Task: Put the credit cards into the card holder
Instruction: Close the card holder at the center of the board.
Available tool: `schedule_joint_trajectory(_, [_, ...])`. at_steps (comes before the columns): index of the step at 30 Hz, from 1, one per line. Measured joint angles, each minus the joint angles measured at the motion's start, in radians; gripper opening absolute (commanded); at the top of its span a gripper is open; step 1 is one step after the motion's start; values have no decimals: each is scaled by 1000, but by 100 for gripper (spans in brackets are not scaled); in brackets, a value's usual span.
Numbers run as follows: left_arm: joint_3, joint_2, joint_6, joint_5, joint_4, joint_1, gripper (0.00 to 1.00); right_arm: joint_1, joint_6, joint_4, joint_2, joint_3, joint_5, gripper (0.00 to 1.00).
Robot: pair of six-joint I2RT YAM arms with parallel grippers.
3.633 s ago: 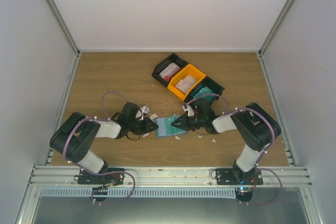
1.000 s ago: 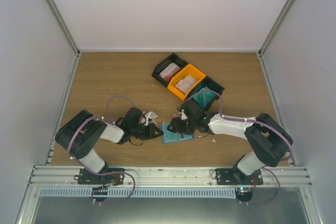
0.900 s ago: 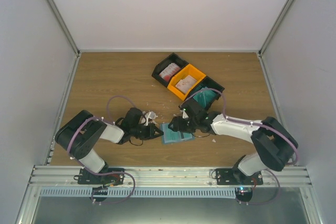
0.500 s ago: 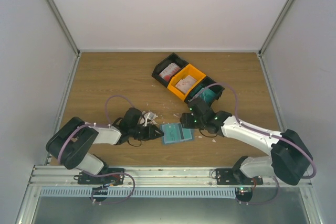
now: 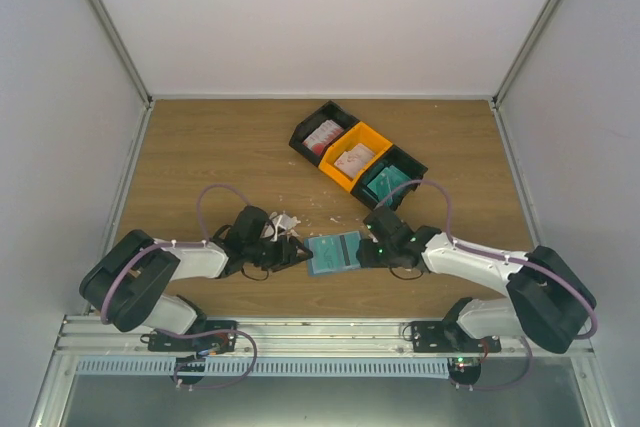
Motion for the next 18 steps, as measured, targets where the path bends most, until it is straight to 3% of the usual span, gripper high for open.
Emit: schedule_joint_trajectory(18, [-15,72,-82,21,155,-27,56,-51,25,111,-13,-80,-103,42])
